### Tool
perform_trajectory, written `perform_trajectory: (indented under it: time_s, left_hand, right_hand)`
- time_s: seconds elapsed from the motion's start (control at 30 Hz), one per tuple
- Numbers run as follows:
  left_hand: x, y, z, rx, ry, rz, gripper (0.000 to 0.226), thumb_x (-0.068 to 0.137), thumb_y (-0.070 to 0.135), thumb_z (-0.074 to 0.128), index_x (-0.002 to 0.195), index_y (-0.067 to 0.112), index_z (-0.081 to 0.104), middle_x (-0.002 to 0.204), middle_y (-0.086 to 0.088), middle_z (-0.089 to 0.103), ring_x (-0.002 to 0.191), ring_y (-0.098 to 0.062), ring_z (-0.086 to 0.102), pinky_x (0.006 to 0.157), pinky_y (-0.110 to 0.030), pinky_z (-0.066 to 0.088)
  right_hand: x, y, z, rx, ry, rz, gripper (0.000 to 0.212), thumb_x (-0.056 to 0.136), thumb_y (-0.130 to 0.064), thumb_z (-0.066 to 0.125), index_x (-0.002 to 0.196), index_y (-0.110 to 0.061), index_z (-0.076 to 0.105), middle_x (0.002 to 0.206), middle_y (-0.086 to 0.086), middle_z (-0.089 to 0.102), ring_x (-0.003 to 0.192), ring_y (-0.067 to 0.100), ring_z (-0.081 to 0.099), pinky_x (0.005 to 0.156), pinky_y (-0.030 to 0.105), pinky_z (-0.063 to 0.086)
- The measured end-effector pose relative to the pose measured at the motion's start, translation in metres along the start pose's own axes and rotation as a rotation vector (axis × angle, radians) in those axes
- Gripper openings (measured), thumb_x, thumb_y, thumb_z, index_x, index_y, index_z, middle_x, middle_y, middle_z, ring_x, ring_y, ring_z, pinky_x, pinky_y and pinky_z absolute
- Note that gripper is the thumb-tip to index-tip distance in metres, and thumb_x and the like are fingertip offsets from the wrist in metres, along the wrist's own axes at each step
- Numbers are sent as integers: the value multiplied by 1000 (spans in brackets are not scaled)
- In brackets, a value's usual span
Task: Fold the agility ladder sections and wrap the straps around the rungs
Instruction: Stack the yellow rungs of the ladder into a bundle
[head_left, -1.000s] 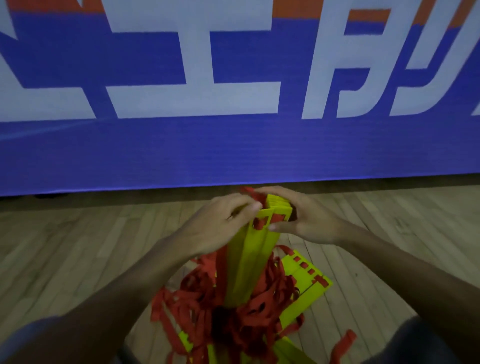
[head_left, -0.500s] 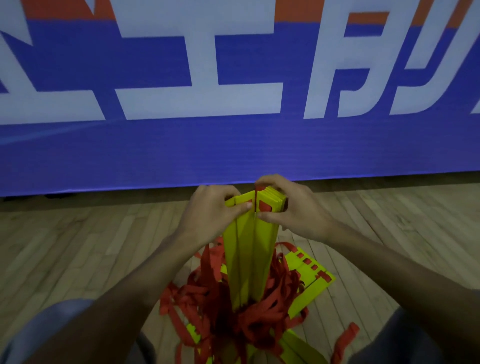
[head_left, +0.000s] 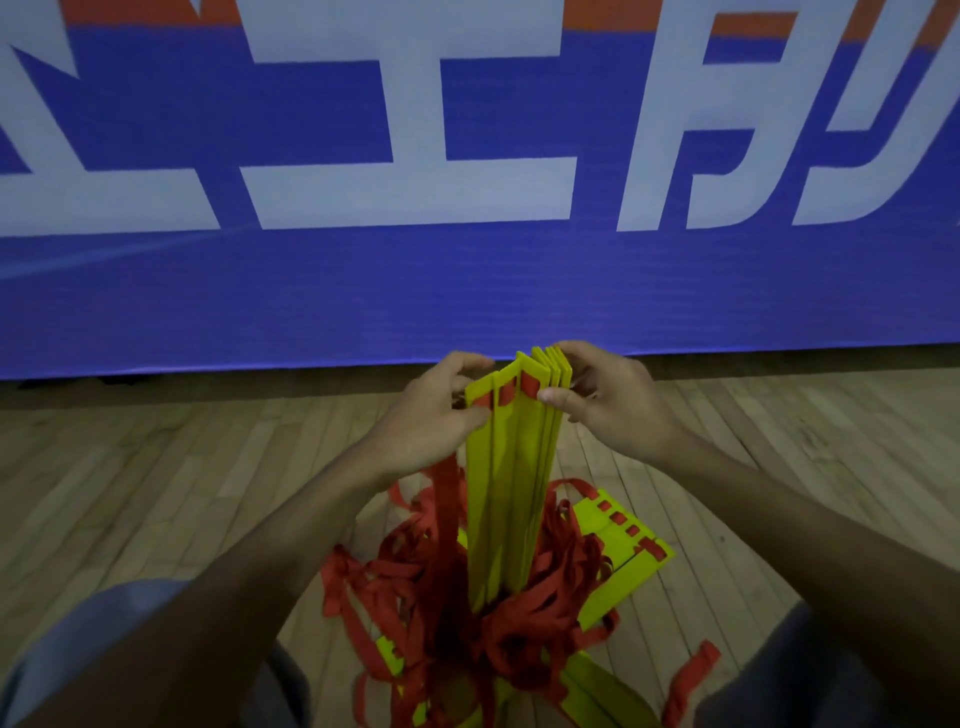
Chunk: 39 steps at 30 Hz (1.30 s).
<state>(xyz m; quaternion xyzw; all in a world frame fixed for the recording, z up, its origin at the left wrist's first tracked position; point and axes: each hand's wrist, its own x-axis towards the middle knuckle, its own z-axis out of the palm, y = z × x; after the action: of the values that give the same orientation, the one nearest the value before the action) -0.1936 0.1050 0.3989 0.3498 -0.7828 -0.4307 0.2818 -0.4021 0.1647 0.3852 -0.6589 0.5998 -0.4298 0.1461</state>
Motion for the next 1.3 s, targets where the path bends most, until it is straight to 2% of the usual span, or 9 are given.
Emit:
perform_trajectory:
  time_s: [0.13,0.37,0.53,0.67,0.77,0.87,1.0,1.17,1.3]
  left_hand:
    - [-7,0,2,-8,-116,82,31,93,-3,57,123,8,60,114,-2,69,106,-9,65,89,-18,51]
    - [-2,-3,10,-18,-12,155,39,82,0,70,99,34,67,100,11,71,99,-9,68,93,-29,51]
    - [-1,-4,11,-27,2,187,36,86,-8,62,92,27,67,94,5,72,95,-9,69,86,-24,52]
    - [-2,-6,13,34,189,156,26,78,6,77,80,29,64,82,2,72,76,-12,70,75,-30,57]
    - [-2,-6,13,138,293,103,25,71,22,85,76,25,61,73,7,67,66,-7,65,65,-21,53]
    - [-1,-5,12,160,281,71,25,72,20,84,75,22,60,70,8,65,61,-2,61,62,-18,49]
    - [-1,-4,15,167,216,84,19,80,16,79,87,21,61,79,2,69,72,-14,68,69,-27,55]
    - [-3,-2,16,246,240,112,20,85,20,74,104,16,70,85,7,69,79,-4,66,71,-11,50]
    - [-2,3,12,71,98,106,12,91,17,66,99,13,74,91,8,73,89,-3,68,83,-17,51]
  right_hand:
    - [-3,4,5,81,40,45,31,83,-34,75,112,-28,66,95,-15,71,93,7,69,83,45,58]
    - [-6,-5,9,102,-28,60,35,90,-44,63,123,-30,66,107,-11,71,103,10,66,88,46,55]
    - [-9,-17,5,116,-140,43,43,89,-51,55,126,-33,63,108,-16,66,103,10,65,88,46,55]
    - [-10,-25,4,160,-210,13,35,89,-42,55,123,-35,61,109,-11,67,97,15,68,79,43,59]
    - [-10,-28,1,133,-204,-26,33,90,-38,61,119,-25,68,107,-6,72,91,12,69,75,39,60]
    - [-9,-29,2,66,-173,-51,25,90,-35,67,110,-21,72,95,-5,74,81,14,69,72,43,56]
    - [-3,-23,1,-127,-106,-82,14,87,-30,67,96,-21,71,77,0,69,70,18,64,67,44,51]
    - [0,-25,0,-144,-91,-76,31,81,-41,75,104,-20,71,87,-10,71,78,6,65,70,24,51]
    - [10,-13,-9,-106,-130,-17,24,85,-18,74,108,-14,68,98,-1,71,93,17,67,86,41,53]
